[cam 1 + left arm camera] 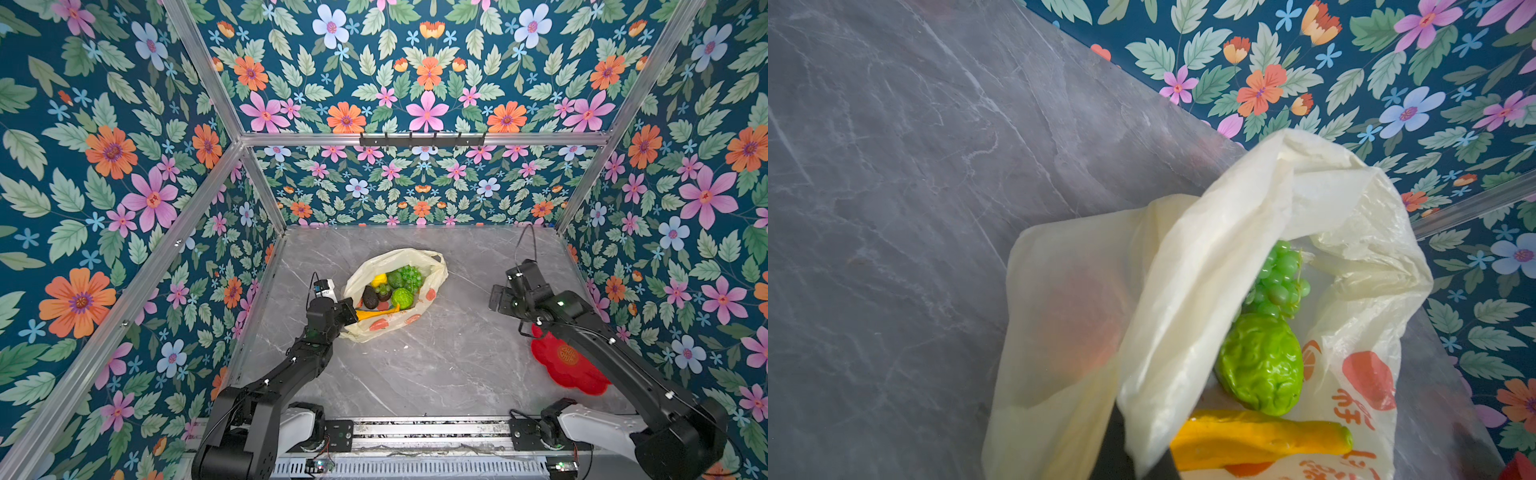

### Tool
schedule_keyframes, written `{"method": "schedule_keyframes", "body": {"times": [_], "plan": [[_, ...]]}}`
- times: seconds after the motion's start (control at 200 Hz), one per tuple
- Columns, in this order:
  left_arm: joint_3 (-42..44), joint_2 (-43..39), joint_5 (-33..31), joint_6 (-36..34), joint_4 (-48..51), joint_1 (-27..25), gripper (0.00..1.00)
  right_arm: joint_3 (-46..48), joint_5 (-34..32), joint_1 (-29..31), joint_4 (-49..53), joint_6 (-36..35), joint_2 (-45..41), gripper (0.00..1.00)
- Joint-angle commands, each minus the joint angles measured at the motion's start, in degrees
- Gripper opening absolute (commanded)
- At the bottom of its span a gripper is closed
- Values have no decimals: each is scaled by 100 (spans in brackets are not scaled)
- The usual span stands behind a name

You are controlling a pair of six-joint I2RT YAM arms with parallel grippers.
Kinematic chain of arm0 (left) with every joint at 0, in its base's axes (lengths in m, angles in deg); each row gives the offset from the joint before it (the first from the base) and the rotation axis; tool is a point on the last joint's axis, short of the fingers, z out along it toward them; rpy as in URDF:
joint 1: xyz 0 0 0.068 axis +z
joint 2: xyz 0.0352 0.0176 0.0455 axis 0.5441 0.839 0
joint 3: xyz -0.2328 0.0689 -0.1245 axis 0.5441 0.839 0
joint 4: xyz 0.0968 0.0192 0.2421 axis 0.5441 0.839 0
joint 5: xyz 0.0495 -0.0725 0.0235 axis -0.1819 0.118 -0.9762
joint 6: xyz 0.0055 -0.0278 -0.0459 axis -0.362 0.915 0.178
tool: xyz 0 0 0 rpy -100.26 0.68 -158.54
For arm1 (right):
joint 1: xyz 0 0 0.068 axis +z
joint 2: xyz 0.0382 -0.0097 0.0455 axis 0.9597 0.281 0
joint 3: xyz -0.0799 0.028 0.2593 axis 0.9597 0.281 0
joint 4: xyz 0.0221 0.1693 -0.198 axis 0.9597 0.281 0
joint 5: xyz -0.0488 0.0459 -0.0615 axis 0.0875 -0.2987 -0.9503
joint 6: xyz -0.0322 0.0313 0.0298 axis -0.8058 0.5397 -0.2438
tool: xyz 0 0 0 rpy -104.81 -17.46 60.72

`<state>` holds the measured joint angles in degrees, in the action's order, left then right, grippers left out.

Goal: Take the fake fruits out of the plastic bag
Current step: 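Release the bag and move the right gripper to the red flower-shaped bowl, then grasp the red flower-shaped bowl rim with the right gripper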

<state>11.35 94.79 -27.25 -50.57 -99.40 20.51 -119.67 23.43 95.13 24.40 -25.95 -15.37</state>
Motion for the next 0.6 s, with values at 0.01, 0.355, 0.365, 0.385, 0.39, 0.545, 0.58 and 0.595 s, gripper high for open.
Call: {"method": "schedule_keyframes", "body": {"times": [0.01, 0.355, 0.365, 0.385, 0.39, 0.545, 0.58, 0.595], "plan": [[-25, -41, -101, -29, 13, 5, 0, 301, 92, -562, 472, 230, -273, 99], [-23, -23, -113, -30, 39, -3, 0, 1304, 761, -2036, 75, 272, -582, 99], [-24, -24, -118, -31, 39, -3, 0, 1345, 826, -2100, 37, 272, -589, 99], [-27, -33, -122, -31, 40, -3, 0, 1431, 949, -2204, -35, 274, -591, 99], [-20, -31, -122, -31, 40, 1, 0, 1454, 979, -2236, -53, 274, -597, 99], [-23, 19, -131, -31, 15, -2, 0, 1959, 1462, -2743, -496, 344, -573, 99], [-29, 45, -123, -24, 5, -3, 0, 2030, 1470, -2760, -575, 345, -546, 99], [-29, 48, -122, -22, 4, -2, 0, 2055, 1474, -2768, -593, 345, -532, 99]]}}
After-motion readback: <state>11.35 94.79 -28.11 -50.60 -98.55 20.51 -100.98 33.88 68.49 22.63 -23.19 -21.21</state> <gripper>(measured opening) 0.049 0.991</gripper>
